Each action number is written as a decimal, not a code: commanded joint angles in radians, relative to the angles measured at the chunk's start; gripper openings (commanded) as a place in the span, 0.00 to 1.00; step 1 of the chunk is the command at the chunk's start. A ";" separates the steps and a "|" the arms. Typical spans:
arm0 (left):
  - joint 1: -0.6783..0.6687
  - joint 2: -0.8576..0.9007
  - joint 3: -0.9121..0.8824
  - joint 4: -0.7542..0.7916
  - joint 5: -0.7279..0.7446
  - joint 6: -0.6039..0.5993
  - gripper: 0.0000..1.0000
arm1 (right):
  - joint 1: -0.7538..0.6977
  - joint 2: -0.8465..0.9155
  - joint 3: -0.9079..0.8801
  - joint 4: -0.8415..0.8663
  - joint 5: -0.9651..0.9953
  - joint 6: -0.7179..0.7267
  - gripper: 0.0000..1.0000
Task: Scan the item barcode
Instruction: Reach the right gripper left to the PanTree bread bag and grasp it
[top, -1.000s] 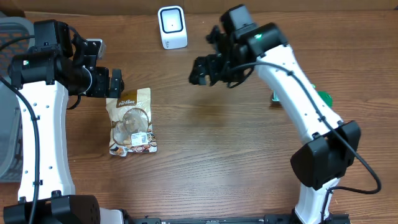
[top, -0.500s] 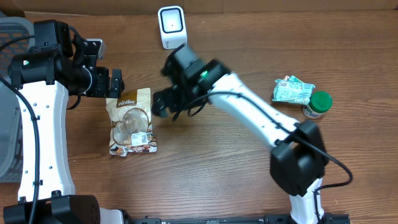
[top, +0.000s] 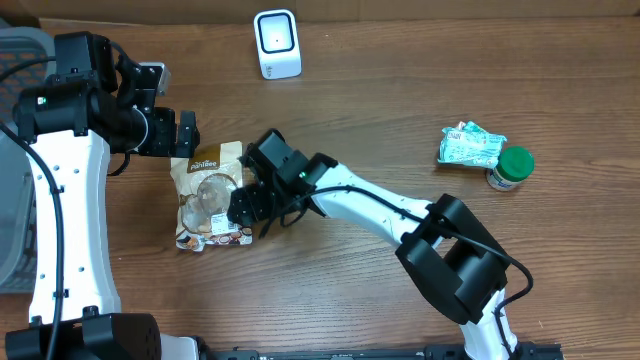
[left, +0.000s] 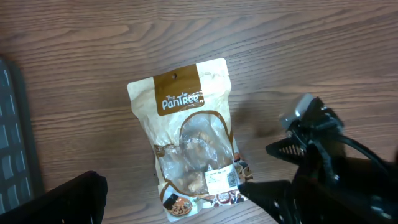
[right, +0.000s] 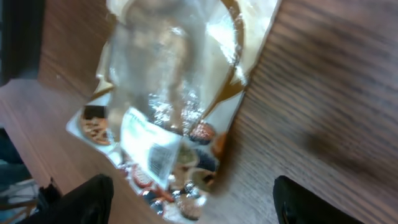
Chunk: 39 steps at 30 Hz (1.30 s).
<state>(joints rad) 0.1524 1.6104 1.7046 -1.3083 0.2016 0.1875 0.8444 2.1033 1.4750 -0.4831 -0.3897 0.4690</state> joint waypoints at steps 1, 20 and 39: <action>-0.002 -0.012 0.019 0.004 0.000 0.019 1.00 | 0.001 0.001 -0.072 0.071 -0.018 0.084 0.77; -0.002 -0.012 0.019 0.004 0.000 0.019 1.00 | 0.019 0.055 -0.146 0.267 -0.102 0.133 0.58; -0.002 -0.012 0.019 0.004 0.000 0.019 1.00 | 0.048 0.061 -0.146 0.278 -0.034 0.126 0.51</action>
<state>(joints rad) 0.1524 1.6104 1.7046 -1.3087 0.2016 0.1875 0.8833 2.1387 1.3350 -0.2089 -0.4641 0.6018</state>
